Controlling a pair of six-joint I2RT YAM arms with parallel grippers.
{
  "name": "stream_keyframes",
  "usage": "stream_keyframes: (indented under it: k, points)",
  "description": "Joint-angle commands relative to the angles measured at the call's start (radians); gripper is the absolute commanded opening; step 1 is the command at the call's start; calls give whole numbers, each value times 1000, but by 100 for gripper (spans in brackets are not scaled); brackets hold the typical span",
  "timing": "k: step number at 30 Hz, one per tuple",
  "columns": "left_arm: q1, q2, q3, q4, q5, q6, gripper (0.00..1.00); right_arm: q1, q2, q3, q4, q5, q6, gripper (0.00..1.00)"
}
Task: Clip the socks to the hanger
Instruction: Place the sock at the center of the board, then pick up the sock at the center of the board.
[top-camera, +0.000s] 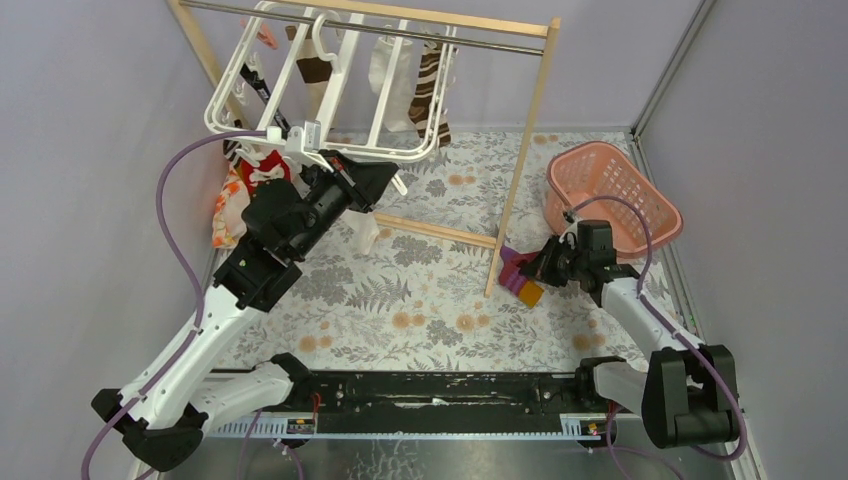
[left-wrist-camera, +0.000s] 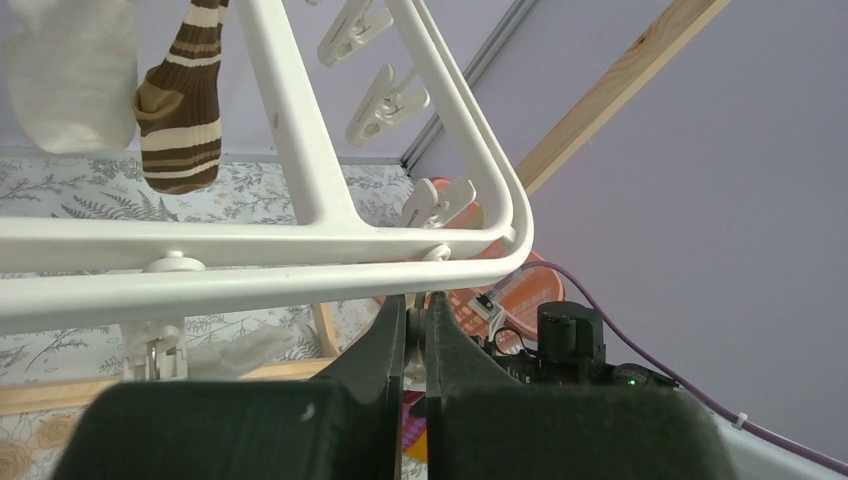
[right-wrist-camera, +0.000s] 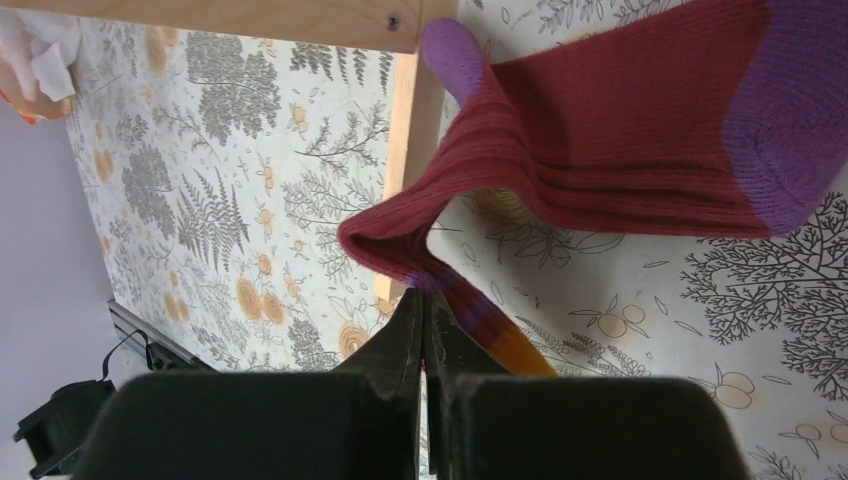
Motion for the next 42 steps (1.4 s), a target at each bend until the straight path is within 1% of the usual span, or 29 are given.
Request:
stream_keyframes:
  k: [1, 5, 9, 11, 13, 16, 18, 22, 27, 34, 37, 40, 42]
  points:
    - [0, 8, -23, -12, 24, -6, 0, 16, 56, -24, 119, -2, -13, 0]
    - [-1, 7, -24, -13, 20, -6, 0, 32, 85, -30, 95, 16, -63, 0]
    - [0, 8, -26, -12, 19, -7, 0, 47, 67, -39, 73, 48, -85, 18]
    - [0, 8, -26, -11, 22, -10, 0, 55, 55, -42, 67, 54, -84, 32]
    - [0, 9, -28, -5, 28, -12, 0, 59, 45, -44, 58, 58, -89, 41]
    - [0, 10, -28, -5, 30, -13, 0, 67, 30, -49, 45, 65, -91, 52]
    - [0, 8, -33, -3, 30, -15, 0, 73, 24, -52, 41, 68, -95, 57]
    - [0, 4, -40, 3, 30, -17, 0, 100, 40, -50, 20, 94, -109, 59]
    - [-1, 3, -44, 5, 30, -17, 0, 165, 68, -59, 10, 126, -114, 58]
    - [0, 10, -45, 10, 30, -20, 0, 180, -9, -89, -3, 150, -107, 59]
    - [0, 11, -46, 10, 30, -20, 0, 181, -26, -88, -3, 117, -112, 59]
    - [0, 11, -50, 13, 30, -21, 0, 190, -2, -95, 9, 77, -114, 59]
    - [0, 10, -50, 12, 30, -21, 0, 206, 17, -100, 11, 77, -114, 58]
